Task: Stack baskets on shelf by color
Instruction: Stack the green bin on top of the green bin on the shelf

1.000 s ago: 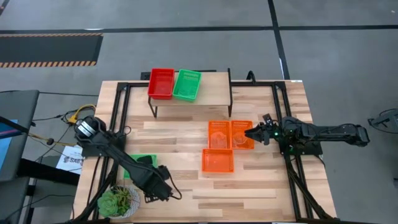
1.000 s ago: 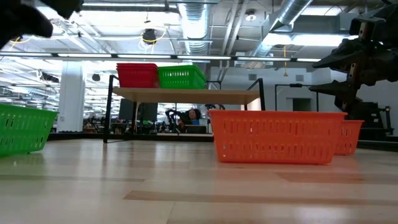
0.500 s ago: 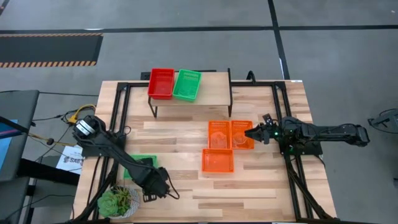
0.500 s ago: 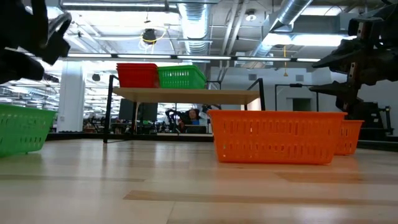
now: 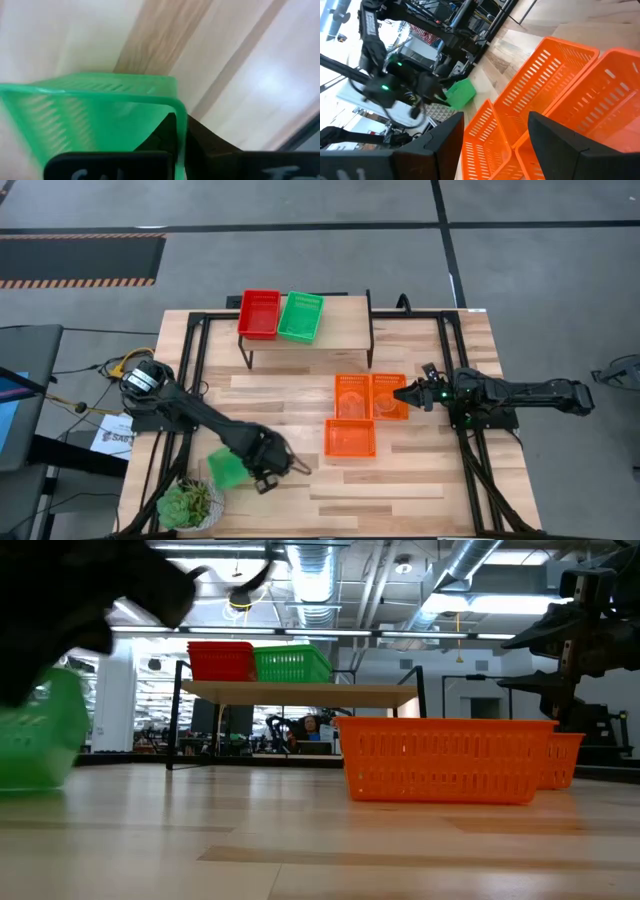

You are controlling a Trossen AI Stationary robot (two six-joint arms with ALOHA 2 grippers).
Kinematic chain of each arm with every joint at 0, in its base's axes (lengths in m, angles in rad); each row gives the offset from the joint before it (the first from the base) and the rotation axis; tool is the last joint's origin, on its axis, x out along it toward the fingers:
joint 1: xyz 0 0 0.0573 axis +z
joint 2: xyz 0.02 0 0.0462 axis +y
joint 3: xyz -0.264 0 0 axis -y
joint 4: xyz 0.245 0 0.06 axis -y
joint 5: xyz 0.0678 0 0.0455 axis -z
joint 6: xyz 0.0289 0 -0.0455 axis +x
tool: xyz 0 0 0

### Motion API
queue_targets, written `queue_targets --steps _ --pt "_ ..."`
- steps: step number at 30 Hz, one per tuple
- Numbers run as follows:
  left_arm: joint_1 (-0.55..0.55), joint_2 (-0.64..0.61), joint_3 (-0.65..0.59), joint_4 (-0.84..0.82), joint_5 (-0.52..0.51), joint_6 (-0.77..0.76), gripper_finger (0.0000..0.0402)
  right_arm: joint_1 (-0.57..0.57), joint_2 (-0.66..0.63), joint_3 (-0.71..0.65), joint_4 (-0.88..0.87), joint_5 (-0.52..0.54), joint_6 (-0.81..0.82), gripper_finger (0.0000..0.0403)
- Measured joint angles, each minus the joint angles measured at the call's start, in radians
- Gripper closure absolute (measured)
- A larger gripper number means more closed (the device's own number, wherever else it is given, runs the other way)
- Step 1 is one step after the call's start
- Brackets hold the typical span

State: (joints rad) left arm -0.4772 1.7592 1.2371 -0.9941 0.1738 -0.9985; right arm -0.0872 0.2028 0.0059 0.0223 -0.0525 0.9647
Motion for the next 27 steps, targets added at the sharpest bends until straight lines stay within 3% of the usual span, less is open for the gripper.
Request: queue_targets --steps 10,18,27 --pt "0.203 0.001 0.361 -0.02 -0.081 -0.108 0.0401 0.0 0.0 0.0 0.0 0.0 -0.02 0.0159" --pt "0.348 0.001 0.737 -0.121 -0.257 -0.13 0.0401 0.0 0.0 0.0 0.0 0.0 -0.023 0.0159" --pt "0.598 0.0 0.984 -0.161 -0.322 0.051 0.0401 0.0 0.0 0.0 0.0 0.0 -0.031 0.0159"
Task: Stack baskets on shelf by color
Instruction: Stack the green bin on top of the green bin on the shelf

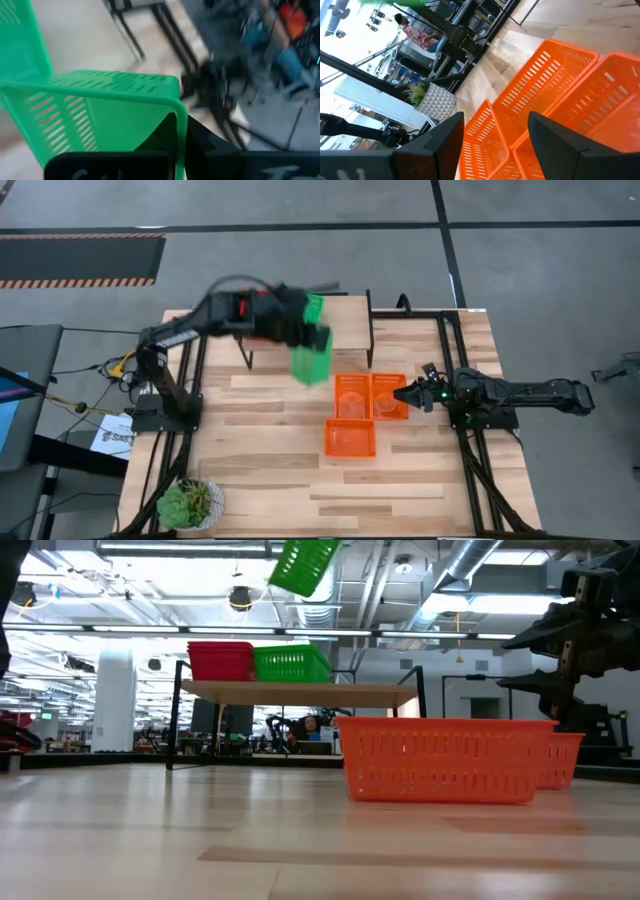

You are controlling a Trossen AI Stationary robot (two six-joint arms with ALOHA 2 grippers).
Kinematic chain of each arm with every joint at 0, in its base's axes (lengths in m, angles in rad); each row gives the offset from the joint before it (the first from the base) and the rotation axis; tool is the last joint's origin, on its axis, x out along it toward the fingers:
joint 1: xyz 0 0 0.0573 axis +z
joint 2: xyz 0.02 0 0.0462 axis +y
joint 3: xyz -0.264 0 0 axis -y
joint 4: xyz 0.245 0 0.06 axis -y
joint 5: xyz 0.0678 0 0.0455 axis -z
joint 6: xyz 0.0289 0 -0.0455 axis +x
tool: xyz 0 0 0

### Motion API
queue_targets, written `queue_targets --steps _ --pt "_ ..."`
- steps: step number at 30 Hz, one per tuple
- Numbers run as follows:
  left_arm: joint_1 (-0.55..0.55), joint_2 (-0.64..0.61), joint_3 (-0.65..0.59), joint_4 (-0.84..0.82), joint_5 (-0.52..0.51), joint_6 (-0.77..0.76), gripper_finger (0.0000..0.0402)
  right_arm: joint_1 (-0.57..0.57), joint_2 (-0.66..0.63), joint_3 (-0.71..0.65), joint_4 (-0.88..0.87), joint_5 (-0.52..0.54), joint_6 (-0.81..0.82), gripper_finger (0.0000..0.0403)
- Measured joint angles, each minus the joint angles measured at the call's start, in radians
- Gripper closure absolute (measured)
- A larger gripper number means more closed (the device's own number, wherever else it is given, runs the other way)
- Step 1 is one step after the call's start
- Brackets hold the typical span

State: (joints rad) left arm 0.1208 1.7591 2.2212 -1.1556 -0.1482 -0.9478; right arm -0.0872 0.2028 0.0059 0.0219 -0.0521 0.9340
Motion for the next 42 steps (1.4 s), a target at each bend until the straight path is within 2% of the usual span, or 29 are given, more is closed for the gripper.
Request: queue_targets --steps 9,16,28,34,37,42 --pt "0.282 0.001 0.038 0.003 0.041 0.111 0.0401 0.0 0.0 0.0 0.0 0.0 0.0 0.0159" --pt "0.405 0.011 0.035 -0.025 0.079 0.154 0.0401 0.0 0.0 0.0 -0.001 0.0 0.0 0.0159" --pt "0.423 0.128 0.035 -0.104 0.108 0.261 0.0401 0.0 0.0 0.0 -0.003 -0.001 0.006 0.0159" --pt "0.42 0.142 0.035 -0.114 0.109 0.314 0.0398 0.0 0.0 0.0 -0.002 -0.001 0.011 0.0159" --pt "0.417 0.142 0.035 -0.115 0.081 0.329 0.0384 0.0 0.0 0.0 -0.002 -0.001 0.018 0.0159" --pt "0.418 0.142 0.035 -0.116 0.076 0.325 0.0339 0.0 0.0 0.0 -0.001 -0.002 0.019 0.0159"
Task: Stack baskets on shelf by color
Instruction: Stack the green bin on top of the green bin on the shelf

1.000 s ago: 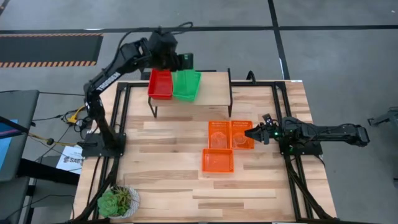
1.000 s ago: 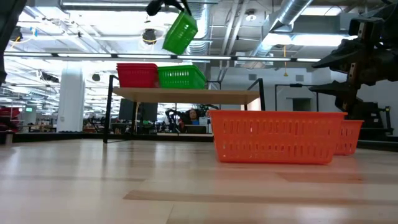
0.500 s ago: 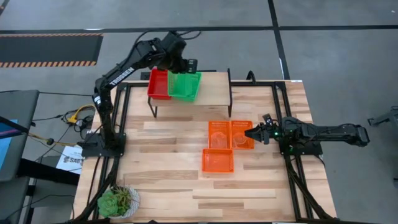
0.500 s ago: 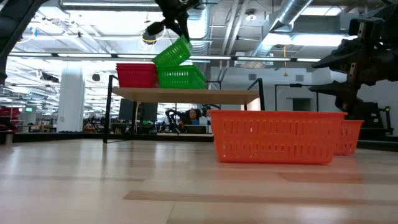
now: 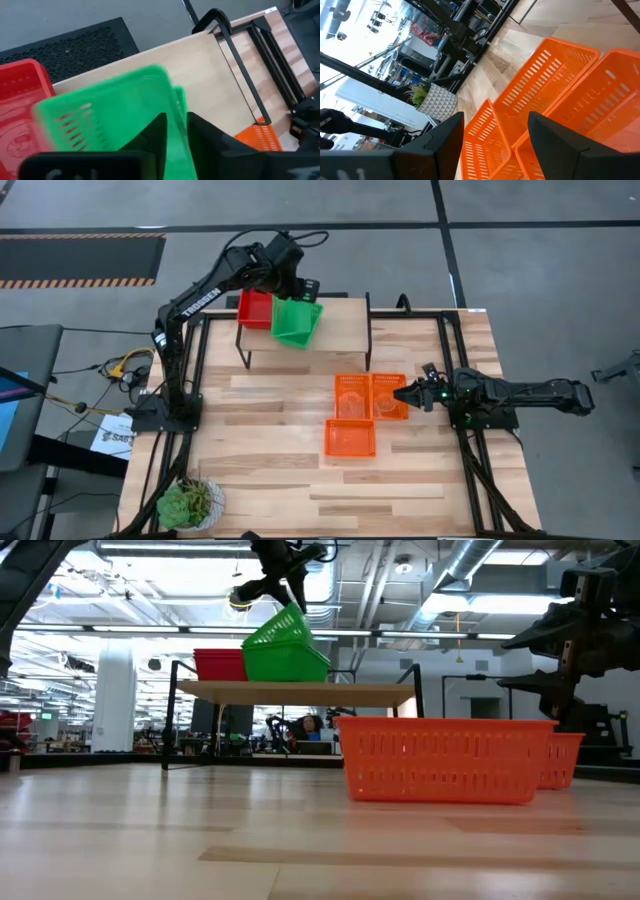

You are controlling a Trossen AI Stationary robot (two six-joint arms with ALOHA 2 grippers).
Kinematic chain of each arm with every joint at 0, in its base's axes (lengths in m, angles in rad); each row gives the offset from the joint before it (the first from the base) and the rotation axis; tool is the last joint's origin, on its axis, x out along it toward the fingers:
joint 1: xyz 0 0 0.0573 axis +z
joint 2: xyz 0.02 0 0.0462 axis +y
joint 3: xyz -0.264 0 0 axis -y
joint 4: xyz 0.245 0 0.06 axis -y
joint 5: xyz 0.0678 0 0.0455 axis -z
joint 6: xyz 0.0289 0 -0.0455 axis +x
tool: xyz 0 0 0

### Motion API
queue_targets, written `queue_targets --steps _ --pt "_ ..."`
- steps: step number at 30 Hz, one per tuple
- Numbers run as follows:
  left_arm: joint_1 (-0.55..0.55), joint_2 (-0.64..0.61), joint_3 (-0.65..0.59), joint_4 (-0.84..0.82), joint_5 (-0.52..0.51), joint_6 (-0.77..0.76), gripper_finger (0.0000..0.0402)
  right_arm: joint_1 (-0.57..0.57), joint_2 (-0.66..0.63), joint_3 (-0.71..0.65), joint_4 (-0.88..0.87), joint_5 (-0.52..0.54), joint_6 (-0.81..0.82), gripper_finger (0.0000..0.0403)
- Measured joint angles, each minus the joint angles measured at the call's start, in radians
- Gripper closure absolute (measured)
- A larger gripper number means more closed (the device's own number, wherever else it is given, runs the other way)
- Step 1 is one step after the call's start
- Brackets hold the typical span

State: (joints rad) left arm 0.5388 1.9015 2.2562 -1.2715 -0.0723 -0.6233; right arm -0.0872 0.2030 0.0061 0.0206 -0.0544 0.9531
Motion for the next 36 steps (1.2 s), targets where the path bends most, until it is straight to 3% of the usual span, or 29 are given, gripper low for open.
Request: queue_targets --steps 8,13,18,20,23,25,30,36 --pt "-0.005 0.0 0.017 -0.012 0.012 -0.013 0.0267 0.0 0.0 0.0 0.001 0.0 0.0 0.0159" --pt "-0.025 -0.002 0.073 -0.05 0.045 -0.016 0.0255 0.0 0.0 0.0 0.001 0.0 0.003 0.0159" --pt "-0.099 -0.017 0.096 -0.121 0.04 0.019 0.0286 0.0 0.0 0.0 0.001 -0.001 0.015 0.0159" --pt "-0.133 -0.017 0.096 -0.197 -0.063 0.022 0.0309 0.0 0.0 0.0 0.001 -0.001 0.015 0.0159" --pt "-0.163 -0.018 0.094 -0.318 -0.311 0.016 0.0349 0.0 0.0 0.0 0.001 -0.001 0.015 0.0159" --pt "-0.165 -0.021 0.071 -0.281 -0.378 0.063 0.0379 0.0 0.0 0.0 0.001 -0.001 0.015 0.0159" --pt "-0.112 -0.007 0.052 -0.298 -0.385 0.123 0.0397 0.0 0.0 0.0 0.001 0.0 0.016 0.0159" --pt "0.003 -0.001 -0.013 -0.297 -0.265 0.141 0.0401 0.0 0.0 0.0 0.006 0.0 0.016 0.0159"
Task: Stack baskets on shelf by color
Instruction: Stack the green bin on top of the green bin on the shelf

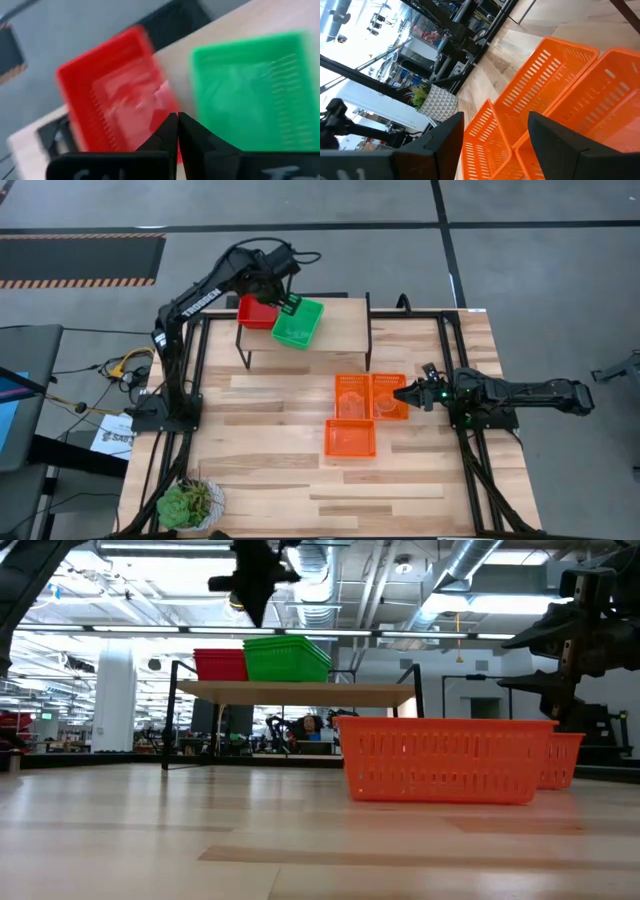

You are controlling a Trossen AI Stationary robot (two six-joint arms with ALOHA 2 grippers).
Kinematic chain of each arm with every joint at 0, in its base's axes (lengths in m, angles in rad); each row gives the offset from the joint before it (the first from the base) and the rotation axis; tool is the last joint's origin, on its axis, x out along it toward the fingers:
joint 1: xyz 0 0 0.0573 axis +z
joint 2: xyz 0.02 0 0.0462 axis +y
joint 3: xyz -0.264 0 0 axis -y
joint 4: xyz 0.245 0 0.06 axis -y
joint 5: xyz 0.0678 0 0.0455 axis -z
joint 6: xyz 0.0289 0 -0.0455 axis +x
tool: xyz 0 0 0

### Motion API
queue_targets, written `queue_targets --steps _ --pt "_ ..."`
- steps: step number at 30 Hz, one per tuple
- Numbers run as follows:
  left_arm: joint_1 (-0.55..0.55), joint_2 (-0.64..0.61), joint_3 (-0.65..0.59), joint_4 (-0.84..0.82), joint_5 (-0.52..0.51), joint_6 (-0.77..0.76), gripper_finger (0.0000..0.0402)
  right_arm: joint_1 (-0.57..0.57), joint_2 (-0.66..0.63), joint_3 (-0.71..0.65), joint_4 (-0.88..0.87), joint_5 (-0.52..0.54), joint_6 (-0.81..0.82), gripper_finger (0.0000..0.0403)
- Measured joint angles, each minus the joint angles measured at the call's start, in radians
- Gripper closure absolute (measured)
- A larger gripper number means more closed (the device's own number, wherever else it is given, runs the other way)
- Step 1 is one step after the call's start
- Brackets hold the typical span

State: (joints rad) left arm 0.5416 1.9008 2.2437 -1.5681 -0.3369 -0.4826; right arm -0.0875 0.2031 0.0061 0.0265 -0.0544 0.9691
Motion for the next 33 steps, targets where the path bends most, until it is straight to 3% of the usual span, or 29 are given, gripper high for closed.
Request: queue_targets --steps 15,33 --pt "0.061 -0.001 -0.197 0.004 0.011 0.011 0.0401 0.001 0.0 0.0 0.003 0.0 0.002 0.0159" --pt "0.031 -0.001 -0.287 -0.002 0.21 -0.042 0.0401 0.001 0.0 0.0 0.003 -0.001 0.001 0.0159"
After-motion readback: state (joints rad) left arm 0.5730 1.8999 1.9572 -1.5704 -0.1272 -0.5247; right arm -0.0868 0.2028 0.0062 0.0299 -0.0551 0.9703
